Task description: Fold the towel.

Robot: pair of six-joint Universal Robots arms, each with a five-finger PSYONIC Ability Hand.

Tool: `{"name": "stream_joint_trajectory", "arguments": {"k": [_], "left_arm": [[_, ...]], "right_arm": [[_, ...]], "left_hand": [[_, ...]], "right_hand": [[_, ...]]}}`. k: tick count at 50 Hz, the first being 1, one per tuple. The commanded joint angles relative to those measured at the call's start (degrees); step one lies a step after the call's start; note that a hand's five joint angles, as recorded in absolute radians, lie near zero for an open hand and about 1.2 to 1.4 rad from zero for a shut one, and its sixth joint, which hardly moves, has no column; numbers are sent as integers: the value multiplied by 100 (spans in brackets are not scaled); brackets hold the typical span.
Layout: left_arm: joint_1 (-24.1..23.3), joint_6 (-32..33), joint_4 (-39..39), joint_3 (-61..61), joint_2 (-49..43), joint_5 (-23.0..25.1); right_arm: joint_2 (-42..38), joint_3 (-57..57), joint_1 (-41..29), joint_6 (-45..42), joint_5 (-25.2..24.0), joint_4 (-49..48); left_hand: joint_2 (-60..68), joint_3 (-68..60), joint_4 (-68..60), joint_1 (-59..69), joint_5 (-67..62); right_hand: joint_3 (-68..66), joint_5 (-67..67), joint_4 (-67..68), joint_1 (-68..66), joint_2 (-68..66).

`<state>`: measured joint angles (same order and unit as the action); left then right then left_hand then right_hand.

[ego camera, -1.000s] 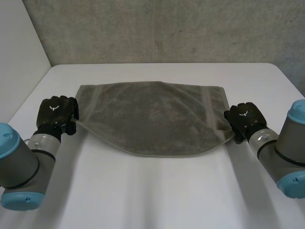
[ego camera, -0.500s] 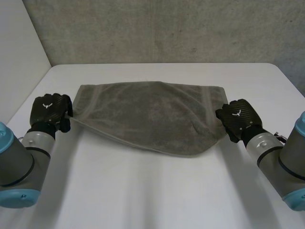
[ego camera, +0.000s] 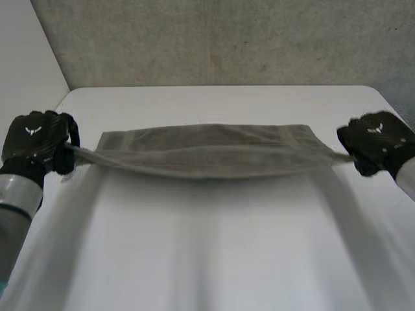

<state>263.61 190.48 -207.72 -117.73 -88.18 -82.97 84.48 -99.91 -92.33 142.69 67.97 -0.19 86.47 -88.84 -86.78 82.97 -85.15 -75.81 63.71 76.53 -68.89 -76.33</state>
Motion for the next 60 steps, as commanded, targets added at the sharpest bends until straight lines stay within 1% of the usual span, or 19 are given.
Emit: {"name": "stream_joint_trajectory", "arguments": {"k": [1, 3, 7, 10, 15, 17, 19, 22, 24, 25, 27, 32, 44, 45, 46, 47, 48, 55, 60], "left_arm": [[164, 182, 705, -645, 862, 483], [226, 306, 874, -751, 1057, 545], [436, 726, 1277, -875, 1443, 738], [489, 806, 1269, -805, 1435, 844], [533, 772, 972, -402, 955, 923], [428, 771, 812, -189, 512, 897], [140, 771, 663, 405, -362, 853], [-29, 771, 654, 760, -815, 809], [-344, 789, 672, 1477, -1786, 530], [-346, 789, 672, 1481, -1790, 528], [-416, 789, 742, 2224, -2586, 65], [-477, 771, 873, 3244, -3528, -438], [-882, 815, 1340, 4944, -4796, -597], [-899, 833, 1383, 5083, -4892, -675], [-899, 833, 1384, 5084, -4893, -676], [-917, 833, 1445, 5171, -4954, -807], [-952, 833, 1523, 5225, -4989, -965], [-1101, 763, 1779, 5076, -4787, -1318], [-1040, 745, 1814, 4373, -4146, -1335]], "right_arm": [[340, -195, 863, -1469, -275, 1966], [508, -186, 1015, -1771, -381, 2401], [868, 59, 1190, -1886, -1143, 3138], [886, 217, 1357, -1632, -1636, 3052], [414, 524, 1262, -1087, -1753, 2439], [-2, 763, 1042, -936, -1621, 2146], [-920, 1506, 525, -691, -913, 1874], [-1346, 1888, 330, -664, -460, 1882], [-2186, 2684, 15, -681, 265, 1900], [-2190, 2688, 13, -681, 269, 1900], [-3047, 3440, -276, -664, 768, 1909], [-3858, 4320, -435, -568, 1025, 1856], [-4818, 5650, -628, 189, 1245, 1759], [-4905, 5806, -681, 215, 1366, 1759], [-4967, 5930, -751, 224, 1524, 1759], [-4967, 5931, -751, 224, 1526, 1759], [-4994, 5992, -856, 241, 1709, 1751], [-4792, 5650, -1006, 408, 1930, 1733], [-3834, 4577, -980, 443, 1816, 1443]], "left_hand": [[-647, 884, 678, -297, 1515], [-647, 884, 678, -297, 1515], [-647, 884, 678, -297, 1515], [-647, 884, 678, -297, 1515], [-647, 884, 678, -297, 1515], [-647, 884, 678, -297, 1515], [-647, 884, 678, -297, 1515], [-647, 884, 678, -297, 1515], [-647, 884, 678, -297, 1515], [-647, 884, 678, -297, 1515], [-647, 884, 678, -297, 1515], [-647, 884, 678, -297, 1515], [-647, 884, 678, -297, 1515], [-1844, 2081, 1874, -1494, 2711], [-1856, 2093, 1887, -1506, 2724], [-5004, 5240, 5034, -4653, 5871], [-7450, 7687, 7480, -7100, 8317], [-7626, 7863, 7656, -7275, 8493], [-7626, 7863, 7656, -7275, 8493]], "right_hand": [[-419, 629, 347, -1111, -367], [-419, 629, 347, -1111, -367], [-419, 629, 347, -1111, -367], [-419, 629, 347, -1111, -367], [-419, 629, 347, -1111, -367], [-419, 629, 347, -1111, -367], [-419, 629, 347, -1111, -367], [-419, 629, 347, -1111, -367], [-419, 629, 347, -1111, -367], [-419, 629, 347, -1111, -367], [-419, 629, 347, -1111, -367], [-419, 629, 347, -1111, -367], [-419, 629, 347, -1111, -367], [1690, -1480, -1762, 998, 1742], [4759, -4549, -4831, 4067, 4811], [4789, -4580, -4862, 4098, 4842], [6581, -6371, -6653, 5889, 6633], [6581, -6371, -6653, 5889, 6633], [6581, -6371, -6653, 5889, 6633]]}}
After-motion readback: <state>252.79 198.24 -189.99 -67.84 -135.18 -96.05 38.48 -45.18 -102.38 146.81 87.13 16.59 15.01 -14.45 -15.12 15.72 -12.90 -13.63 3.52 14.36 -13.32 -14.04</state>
